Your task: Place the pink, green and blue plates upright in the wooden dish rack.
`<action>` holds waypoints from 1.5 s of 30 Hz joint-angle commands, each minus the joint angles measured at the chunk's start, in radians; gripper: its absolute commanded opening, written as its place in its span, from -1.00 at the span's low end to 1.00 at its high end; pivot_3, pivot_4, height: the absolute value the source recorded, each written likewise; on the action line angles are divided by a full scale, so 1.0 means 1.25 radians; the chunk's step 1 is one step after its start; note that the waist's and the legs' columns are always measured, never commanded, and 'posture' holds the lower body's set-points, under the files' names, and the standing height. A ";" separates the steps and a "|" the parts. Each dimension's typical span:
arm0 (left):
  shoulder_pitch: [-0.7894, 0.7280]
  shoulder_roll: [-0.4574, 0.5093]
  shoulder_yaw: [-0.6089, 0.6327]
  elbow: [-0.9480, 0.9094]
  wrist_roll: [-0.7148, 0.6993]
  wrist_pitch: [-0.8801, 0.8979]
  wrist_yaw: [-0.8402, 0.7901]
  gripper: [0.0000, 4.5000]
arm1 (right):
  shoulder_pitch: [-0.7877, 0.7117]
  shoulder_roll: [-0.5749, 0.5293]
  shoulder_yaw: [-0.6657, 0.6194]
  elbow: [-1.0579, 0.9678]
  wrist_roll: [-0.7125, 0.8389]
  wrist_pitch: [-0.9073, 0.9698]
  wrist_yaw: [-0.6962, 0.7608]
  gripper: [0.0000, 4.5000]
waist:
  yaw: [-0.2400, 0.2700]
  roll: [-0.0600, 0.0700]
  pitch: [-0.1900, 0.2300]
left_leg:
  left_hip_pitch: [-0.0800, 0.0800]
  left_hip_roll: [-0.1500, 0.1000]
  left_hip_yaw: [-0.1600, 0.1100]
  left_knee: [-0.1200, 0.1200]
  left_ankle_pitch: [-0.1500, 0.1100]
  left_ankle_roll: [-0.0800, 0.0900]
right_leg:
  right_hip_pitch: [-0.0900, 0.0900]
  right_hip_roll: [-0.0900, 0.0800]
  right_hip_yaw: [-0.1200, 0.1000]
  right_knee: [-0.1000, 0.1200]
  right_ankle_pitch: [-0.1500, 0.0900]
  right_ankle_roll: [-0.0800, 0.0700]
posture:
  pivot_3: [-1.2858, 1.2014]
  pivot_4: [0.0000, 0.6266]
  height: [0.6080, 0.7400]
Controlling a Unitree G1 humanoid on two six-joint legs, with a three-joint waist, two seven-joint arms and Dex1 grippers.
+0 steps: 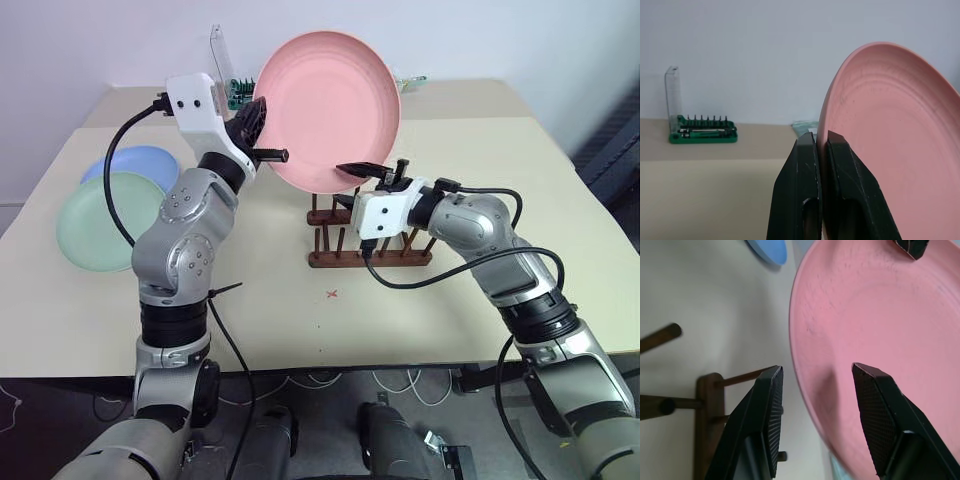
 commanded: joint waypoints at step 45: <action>0.194 0.121 0.031 0.045 0.013 -0.151 -0.302 0.71 | 0.296 0.046 -0.609 -0.279 1.339 0.753 -0.226 -1.00 | 0.001 0.002 0.000 | 0.001 0.000 0.000 0.002 -0.003 0.005 | 0.003 0.000 0.000 0.001 0.000 -0.001 | 0.03 -0.52 1.00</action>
